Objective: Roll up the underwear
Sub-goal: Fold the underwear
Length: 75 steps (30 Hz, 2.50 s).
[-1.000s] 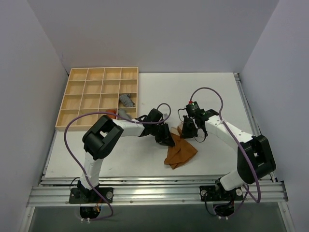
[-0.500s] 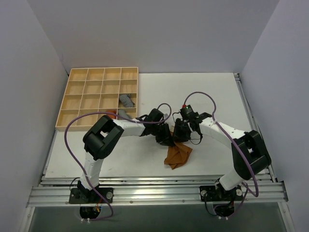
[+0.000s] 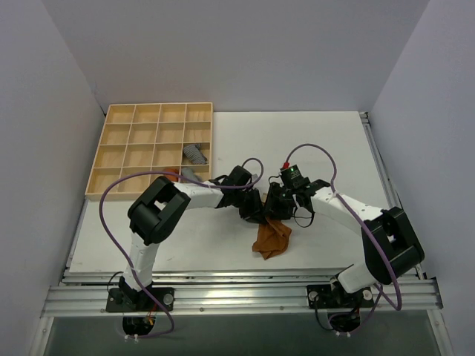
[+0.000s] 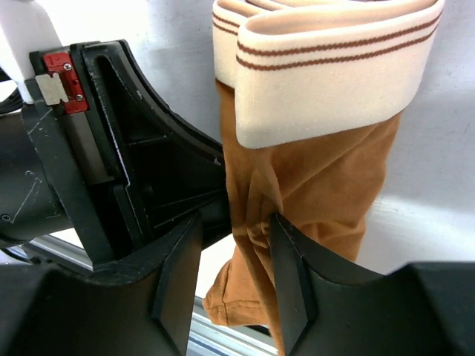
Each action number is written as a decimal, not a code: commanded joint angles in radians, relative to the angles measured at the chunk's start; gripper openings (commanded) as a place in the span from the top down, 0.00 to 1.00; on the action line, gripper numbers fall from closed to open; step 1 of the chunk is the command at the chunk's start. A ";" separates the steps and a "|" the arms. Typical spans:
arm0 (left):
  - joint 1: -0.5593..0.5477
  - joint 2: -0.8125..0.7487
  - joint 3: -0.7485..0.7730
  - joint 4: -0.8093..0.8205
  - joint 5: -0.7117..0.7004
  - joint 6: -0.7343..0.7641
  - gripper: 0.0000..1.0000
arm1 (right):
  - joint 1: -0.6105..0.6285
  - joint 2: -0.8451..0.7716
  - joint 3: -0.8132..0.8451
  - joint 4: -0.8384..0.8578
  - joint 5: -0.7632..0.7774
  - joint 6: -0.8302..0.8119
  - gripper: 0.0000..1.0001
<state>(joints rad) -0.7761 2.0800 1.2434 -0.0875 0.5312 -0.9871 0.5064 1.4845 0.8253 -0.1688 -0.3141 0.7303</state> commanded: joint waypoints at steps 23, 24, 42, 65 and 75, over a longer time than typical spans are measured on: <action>0.009 0.029 0.045 -0.124 -0.100 0.030 0.75 | 0.015 -0.127 -0.075 0.158 -0.079 0.165 0.62; 0.009 0.031 0.045 -0.126 -0.100 0.031 0.75 | 0.015 -0.131 -0.075 0.152 -0.071 0.166 0.62; 0.040 -0.037 0.059 -0.172 -0.096 0.025 0.66 | 0.014 -0.110 -0.127 0.215 -0.065 0.126 0.64; 0.067 -0.058 -0.018 -0.219 -0.145 0.025 0.58 | -0.051 -0.089 0.113 -0.018 0.017 -0.090 0.63; 0.075 -0.028 -0.010 -0.213 -0.137 0.039 0.59 | -0.134 -0.132 -0.047 -0.005 -0.072 -0.175 0.50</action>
<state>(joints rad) -0.7048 2.0026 1.2358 -0.3065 0.4561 -0.9836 0.3893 1.4017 0.8185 -0.1364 -0.3527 0.5980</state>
